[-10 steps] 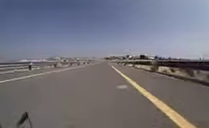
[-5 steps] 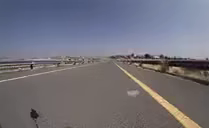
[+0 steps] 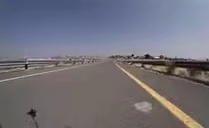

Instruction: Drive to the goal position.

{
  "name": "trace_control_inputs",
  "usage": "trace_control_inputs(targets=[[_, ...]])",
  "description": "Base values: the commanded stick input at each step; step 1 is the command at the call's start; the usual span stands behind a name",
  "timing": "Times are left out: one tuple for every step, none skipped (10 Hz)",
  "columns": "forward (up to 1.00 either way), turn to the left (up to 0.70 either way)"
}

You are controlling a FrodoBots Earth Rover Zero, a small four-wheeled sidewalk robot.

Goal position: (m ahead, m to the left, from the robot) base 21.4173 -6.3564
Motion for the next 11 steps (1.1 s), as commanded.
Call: trace_control_inputs(targets=[[1.00, 0.00], [1.00, 0.00], [1.00, 0.00], [1.00, 0.00], [1.00, 0.00], [1.00, 0.00], [1.00, 0.00], [1.00, 0.00], [1.00, 0.00], [1.00, 0.00], [1.00, 0.00]])
